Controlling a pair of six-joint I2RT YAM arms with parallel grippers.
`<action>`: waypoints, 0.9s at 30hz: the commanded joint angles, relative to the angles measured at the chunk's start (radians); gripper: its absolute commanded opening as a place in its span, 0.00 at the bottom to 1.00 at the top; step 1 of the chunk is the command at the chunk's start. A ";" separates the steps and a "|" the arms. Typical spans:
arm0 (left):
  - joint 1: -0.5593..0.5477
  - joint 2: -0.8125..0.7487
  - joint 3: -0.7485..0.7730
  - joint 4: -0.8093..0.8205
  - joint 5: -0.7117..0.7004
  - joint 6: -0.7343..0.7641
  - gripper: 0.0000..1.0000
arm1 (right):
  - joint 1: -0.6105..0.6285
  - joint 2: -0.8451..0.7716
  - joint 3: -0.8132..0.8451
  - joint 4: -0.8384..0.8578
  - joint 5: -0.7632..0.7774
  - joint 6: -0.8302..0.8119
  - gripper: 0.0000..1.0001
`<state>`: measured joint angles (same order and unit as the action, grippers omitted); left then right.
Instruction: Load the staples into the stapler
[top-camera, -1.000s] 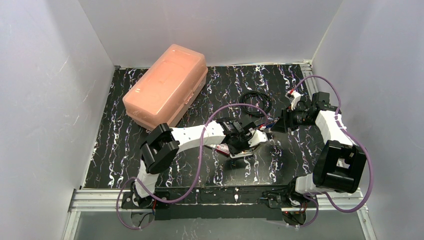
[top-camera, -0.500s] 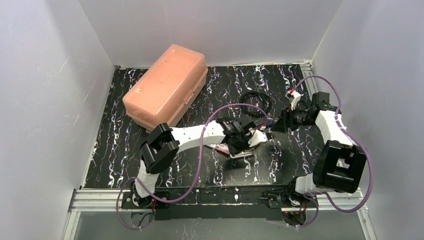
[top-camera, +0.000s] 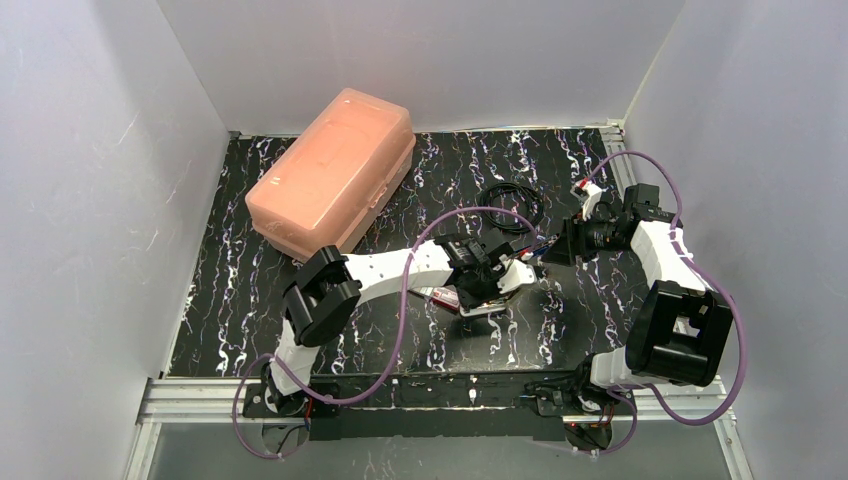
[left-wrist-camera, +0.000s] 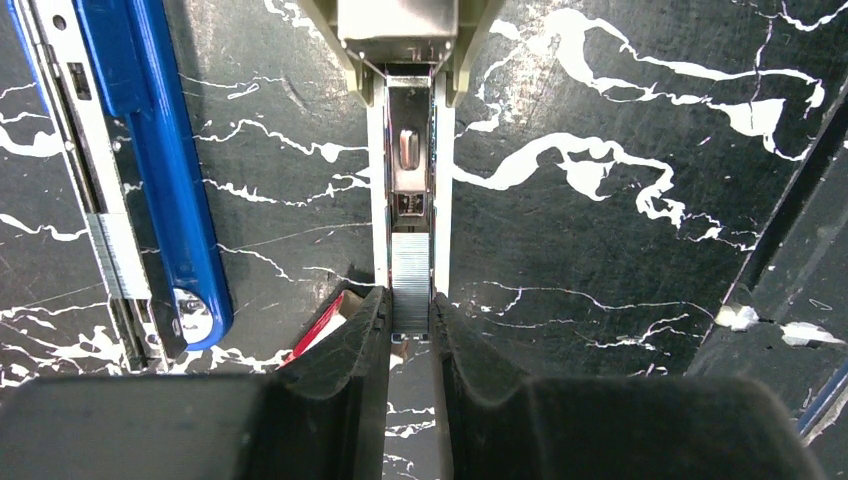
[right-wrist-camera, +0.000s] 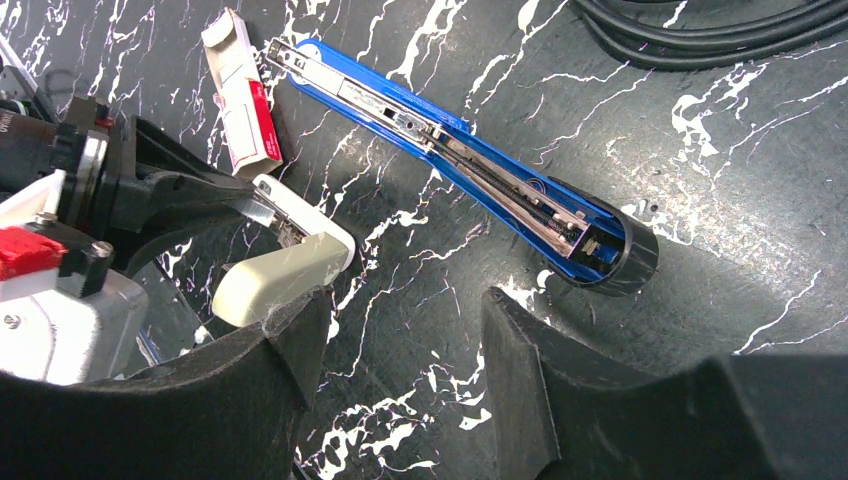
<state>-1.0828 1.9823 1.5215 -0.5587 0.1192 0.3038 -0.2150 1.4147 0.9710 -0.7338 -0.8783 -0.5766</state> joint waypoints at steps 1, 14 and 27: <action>0.004 0.022 0.034 -0.032 0.021 0.010 0.02 | -0.006 0.009 0.026 -0.012 -0.026 -0.010 0.64; 0.004 0.025 0.034 -0.038 0.014 0.004 0.09 | -0.006 0.010 0.026 -0.013 -0.025 -0.012 0.64; 0.004 -0.011 0.032 -0.040 -0.007 -0.004 0.29 | -0.006 0.014 0.026 -0.013 -0.026 -0.011 0.64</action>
<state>-1.0824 2.0083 1.5368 -0.5667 0.1181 0.3031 -0.2150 1.4170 0.9710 -0.7341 -0.8783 -0.5797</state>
